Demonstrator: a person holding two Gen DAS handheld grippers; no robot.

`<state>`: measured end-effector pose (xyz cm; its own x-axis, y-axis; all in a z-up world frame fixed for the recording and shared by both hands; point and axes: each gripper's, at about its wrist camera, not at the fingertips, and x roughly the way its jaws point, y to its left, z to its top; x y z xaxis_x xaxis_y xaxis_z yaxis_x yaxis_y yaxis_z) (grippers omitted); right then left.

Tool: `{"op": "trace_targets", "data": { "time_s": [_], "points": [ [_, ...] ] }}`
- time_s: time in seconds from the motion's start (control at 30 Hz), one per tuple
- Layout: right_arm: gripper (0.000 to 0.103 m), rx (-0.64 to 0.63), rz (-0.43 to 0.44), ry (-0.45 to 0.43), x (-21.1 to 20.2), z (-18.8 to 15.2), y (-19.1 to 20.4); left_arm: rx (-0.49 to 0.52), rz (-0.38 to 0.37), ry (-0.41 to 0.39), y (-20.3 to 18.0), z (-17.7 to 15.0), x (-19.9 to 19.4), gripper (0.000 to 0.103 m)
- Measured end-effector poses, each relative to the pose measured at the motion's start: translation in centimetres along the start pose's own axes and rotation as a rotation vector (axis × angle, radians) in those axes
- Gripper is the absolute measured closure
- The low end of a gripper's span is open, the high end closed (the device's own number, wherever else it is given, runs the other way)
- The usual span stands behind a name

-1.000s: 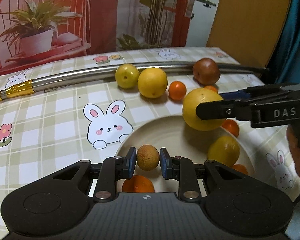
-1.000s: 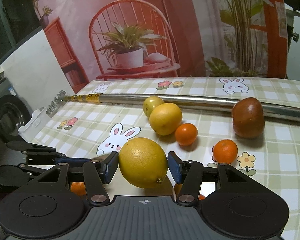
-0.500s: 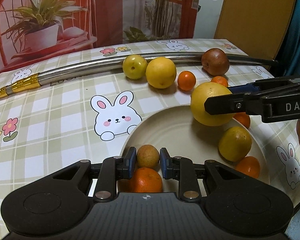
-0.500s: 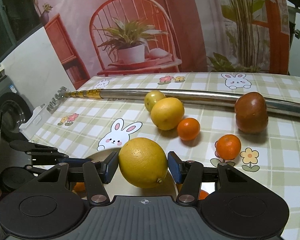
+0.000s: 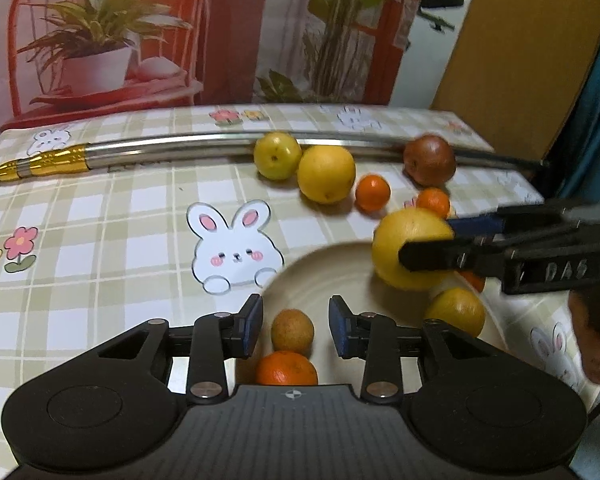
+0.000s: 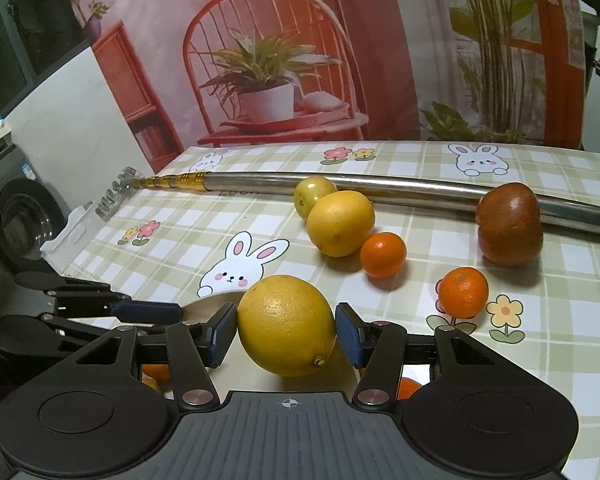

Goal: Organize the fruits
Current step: 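Lower the large lemon onto the plate and open the right gripper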

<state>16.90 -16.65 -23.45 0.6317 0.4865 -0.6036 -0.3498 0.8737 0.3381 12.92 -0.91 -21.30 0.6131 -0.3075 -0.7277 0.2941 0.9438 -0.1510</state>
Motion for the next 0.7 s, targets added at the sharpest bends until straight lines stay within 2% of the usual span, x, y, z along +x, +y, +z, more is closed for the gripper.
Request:
{"op": "trace_targets", "data": {
  "time_s": [0.17,0.37,0.7],
  "points": [
    [0.053,-0.045,0.008,0.024,0.7,0.2,0.8,-0.094,0.021,-0.057,1.9,0.7,-1.3,0.065],
    [0.053,-0.103,0.019,0.051,2.3,0.5,2.2,-0.209,0.072,-0.078,4.6,0.9,-1.9,0.065],
    [0.053,-0.133,0.041,0.078,4.1,0.6,3.5,-0.267,0.126,-0.073,6.6,0.8,-2.3,0.065]
  ]
}}
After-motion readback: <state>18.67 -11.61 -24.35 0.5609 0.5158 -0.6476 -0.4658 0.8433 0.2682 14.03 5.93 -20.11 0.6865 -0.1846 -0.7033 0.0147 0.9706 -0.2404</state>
